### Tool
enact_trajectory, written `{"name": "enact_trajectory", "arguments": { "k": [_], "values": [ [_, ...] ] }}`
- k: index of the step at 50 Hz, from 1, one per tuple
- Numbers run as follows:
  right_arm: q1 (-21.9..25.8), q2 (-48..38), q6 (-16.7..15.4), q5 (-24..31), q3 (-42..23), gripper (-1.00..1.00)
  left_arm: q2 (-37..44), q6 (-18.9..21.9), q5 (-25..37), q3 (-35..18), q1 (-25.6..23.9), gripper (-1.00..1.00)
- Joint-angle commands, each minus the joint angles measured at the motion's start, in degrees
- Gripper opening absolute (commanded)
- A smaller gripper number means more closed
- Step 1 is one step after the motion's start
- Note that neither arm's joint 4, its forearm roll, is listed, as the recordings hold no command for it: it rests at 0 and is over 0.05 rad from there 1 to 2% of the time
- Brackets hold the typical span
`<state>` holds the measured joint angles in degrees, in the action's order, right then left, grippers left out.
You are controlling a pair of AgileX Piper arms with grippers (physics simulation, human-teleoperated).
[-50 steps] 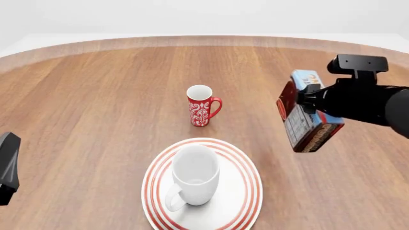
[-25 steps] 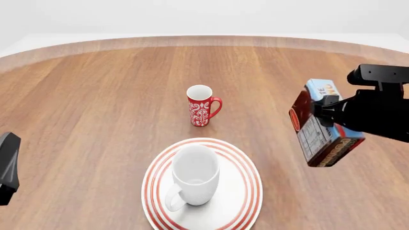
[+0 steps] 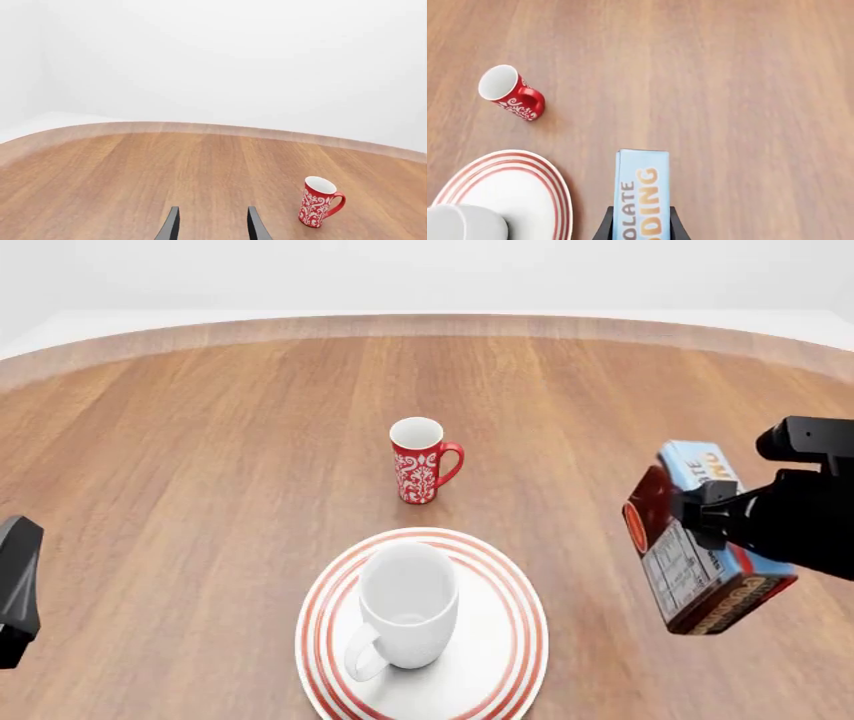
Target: Pick up the white mug and put it on the plate, and put the chocolate pudding to the right of the plate.
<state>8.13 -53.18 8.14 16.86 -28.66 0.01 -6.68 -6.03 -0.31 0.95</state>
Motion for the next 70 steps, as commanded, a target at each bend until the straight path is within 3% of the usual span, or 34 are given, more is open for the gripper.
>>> {"name": "enact_trajectory", "arguments": {
  "k": [1,18,31,55,70],
  "values": [
    [-0.5,4.6,0.9,3.6,1.4,-1.00,0.0,0.0,0.0,0.0,0.0,1.00],
    [-1.8,10.1,-0.9,10.4,2.0,-1.00,0.0,0.0,0.0,0.0,0.0,1.00],
    [-1.1,11.5,-0.3,11.7,3.2,-1.00,0.0,0.0,0.0,0.0,-0.1,1.00],
    [0.1,9.8,0.6,9.9,6.1,-1.00,0.0,-0.1,0.0,0.0,0.1,1.00],
    [0.0,7.0,1.1,5.9,9.2,-1.00,0.0,0.0,0.0,0.0,0.1,1.00]
  ]
}}
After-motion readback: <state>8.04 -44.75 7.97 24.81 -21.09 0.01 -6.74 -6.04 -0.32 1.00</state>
